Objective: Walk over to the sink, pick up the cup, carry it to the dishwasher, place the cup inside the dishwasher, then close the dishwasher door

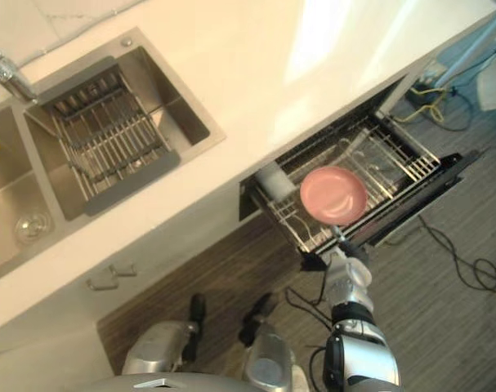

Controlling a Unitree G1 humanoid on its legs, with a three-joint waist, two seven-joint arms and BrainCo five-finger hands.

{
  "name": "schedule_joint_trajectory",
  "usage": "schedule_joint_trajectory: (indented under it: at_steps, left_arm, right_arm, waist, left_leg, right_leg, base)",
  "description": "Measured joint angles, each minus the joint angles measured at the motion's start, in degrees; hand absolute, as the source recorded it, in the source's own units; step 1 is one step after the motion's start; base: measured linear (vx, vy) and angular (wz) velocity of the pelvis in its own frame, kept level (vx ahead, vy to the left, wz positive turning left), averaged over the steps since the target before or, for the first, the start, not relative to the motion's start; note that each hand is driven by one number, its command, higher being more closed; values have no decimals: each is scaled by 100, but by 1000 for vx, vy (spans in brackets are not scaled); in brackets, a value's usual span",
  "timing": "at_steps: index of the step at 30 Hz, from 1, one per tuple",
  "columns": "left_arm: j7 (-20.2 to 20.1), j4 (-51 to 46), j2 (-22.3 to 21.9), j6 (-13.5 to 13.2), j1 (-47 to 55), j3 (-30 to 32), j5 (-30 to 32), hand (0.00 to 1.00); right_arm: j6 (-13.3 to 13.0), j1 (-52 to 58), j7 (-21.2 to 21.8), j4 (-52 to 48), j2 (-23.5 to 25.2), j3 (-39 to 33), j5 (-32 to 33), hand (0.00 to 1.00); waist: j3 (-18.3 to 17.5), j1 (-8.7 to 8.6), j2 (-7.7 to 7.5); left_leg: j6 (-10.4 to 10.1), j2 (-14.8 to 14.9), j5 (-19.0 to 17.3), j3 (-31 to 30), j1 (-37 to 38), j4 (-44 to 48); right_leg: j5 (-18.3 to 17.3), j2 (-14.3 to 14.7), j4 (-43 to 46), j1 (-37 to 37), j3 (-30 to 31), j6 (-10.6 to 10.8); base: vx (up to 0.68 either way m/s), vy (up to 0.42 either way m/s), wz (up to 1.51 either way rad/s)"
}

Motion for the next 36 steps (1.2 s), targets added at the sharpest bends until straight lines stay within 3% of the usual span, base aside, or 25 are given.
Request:
schedule_joint_trajectory:
  at_steps: [7, 10, 13, 21, 24, 28, 31, 34, 36]
  left_arm:
    - [-220, -5, 4, -40, -2, -78, -1, 0]
    - [-218, -14, 12, -46, -47, -76, -26, 0]
    - [-219, -126, 13, -50, -97, -73, -228, 0]
    - [-219, -368, 69, -49, -321, -67, -664, 0]
    - [-220, -374, 70, -51, -322, -71, -663, 0]
    - [-179, -399, 75, -96, -322, -74, -664, 0]
    - [-98, -396, 182, -237, -305, -74, -665, 0]
    - [-70, -370, 348, -369, -307, -78, -665, 0]
    - [-71, -279, 361, -477, -309, -74, -665, 0]
  right_arm:
    - [-135, -803, 458, -8, 25, 181, 607, 0]
    - [-106, -1396, 578, -12, -16, 203, 635, 0]
    - [16, -1801, 672, -12, -169, 395, 649, 0]
    - [126, -2253, 676, 16, -349, 658, 818, 0]
    - [89, -2454, 687, 4, -351, 834, 718, 0]
    - [91, -2428, 905, -96, -352, 1143, 73, 0]
    - [95, -2049, 1088, -252, -268, 1453, -90, 0]
    - [94, -1625, 1173, -282, 67, 1568, -89, 0]
    - [93, -1399, 1169, -285, 218, 1602, -98, 0]
  waist:
    - [283, 149, 152]
    - [546, 165, 234]
    - [760, 336, 261]
    - [809, 502, 270]
    - [809, 501, 270]
    - [808, 473, 263]
    - [739, 486, 126]
    - [606, 487, -134]
    - [565, 501, -183]
  left_leg:
    - [61, 20, 152, -162, -212, 11]
    - [40, 37, 319, -286, -348, 4]
    - [-16, 72, 419, -323, -434, 4]
    - [-110, 110, 548, -609, -650, 36]
    - [-109, 119, 542, -613, -648, 77]
    - [-74, 145, 468, -590, -616, 121]
    - [-107, 209, 445, -577, -539, 115]
    - [-207, 314, 403, -559, -533, 117]
    - [-248, 367, 374, -485, -375, 117]
  right_leg:
    - [-116, -90, 337, -234, -104, -137]
    - [-141, -102, 419, -337, -222, -177]
    - [-164, -111, 562, -444, -250, -306]
    - [-401, -216, 931, -617, -488, -415]
    - [-416, -207, 950, -602, -463, -413]
    - [-478, -170, 926, -501, -446, -332]
    - [-480, -26, 731, -376, -438, -328]
    - [-476, 146, 535, -325, -424, -322]
    - [-435, 241, 396, -184, -351, -267]
  base:
    - [-44, -21, 12]
    - [-63, -36, 18]
    - [-46, -50, 9]
    - [-19, -47, 20]
    - [-21, -18, 1]
    - [-94, -6, 0]
    - [-64, -14, -3]
    - [-3, -34, -7]
    - [17, -22, -18]
